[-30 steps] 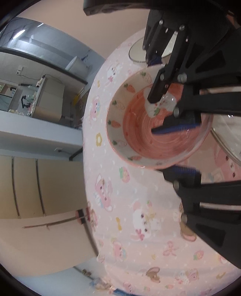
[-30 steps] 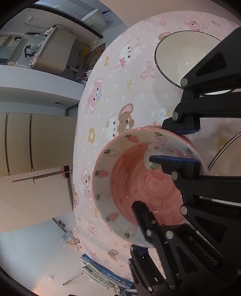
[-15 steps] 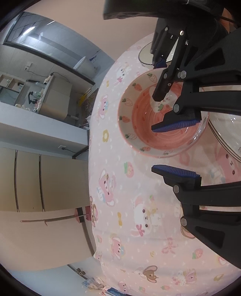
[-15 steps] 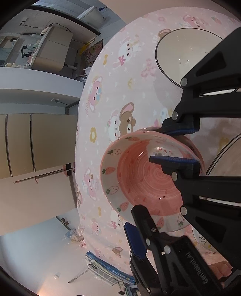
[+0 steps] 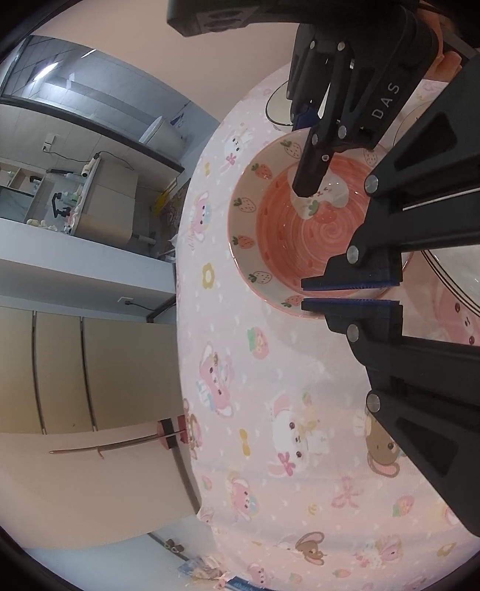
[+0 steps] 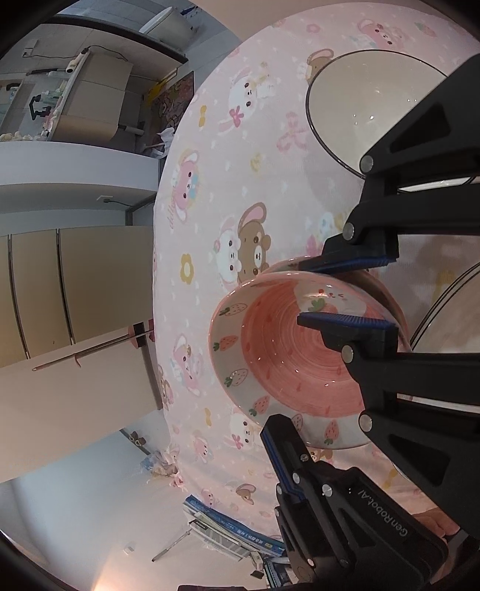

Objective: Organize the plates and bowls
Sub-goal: 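Open both grippers to release the pink bowl and raise them away, then move both grippers toward the white bowl with the dark rim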

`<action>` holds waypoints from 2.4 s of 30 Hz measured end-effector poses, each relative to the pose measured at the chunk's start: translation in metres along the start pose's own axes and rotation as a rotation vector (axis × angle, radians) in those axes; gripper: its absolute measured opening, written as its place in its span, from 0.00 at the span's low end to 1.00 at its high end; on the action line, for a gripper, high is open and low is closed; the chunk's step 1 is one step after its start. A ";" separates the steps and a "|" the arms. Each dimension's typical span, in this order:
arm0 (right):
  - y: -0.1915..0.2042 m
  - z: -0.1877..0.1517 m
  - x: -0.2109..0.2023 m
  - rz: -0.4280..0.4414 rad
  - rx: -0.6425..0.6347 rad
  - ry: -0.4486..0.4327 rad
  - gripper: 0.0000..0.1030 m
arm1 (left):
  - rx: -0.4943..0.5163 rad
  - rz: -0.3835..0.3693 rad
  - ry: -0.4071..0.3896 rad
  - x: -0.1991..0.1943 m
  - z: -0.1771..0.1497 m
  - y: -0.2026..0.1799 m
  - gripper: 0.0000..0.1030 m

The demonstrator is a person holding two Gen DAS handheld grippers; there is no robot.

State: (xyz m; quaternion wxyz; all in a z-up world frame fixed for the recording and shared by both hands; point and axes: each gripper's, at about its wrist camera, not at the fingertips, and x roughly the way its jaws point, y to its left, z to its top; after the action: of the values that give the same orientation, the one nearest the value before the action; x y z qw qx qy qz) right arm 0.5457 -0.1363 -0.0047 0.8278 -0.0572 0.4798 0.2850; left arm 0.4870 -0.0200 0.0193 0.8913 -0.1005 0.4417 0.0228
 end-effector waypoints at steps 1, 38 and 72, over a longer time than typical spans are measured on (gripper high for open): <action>0.001 0.000 -0.001 -0.007 0.001 -0.003 0.19 | -0.008 -0.004 0.001 0.000 0.000 0.001 0.04; -0.034 -0.001 -0.183 -0.119 0.027 -0.471 0.29 | 0.072 -0.038 -0.485 -0.155 -0.009 -0.059 1.00; -0.129 -0.059 -0.083 -0.185 0.121 -0.144 0.33 | 0.129 -0.179 0.044 0.023 -0.012 -0.132 0.57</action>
State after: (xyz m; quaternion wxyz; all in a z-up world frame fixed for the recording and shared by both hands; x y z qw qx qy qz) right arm 0.5380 -0.3000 0.0092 0.8847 -0.0305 0.4284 0.1814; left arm 0.5089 -0.1531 0.0150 0.8845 -0.0825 0.4508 -0.0873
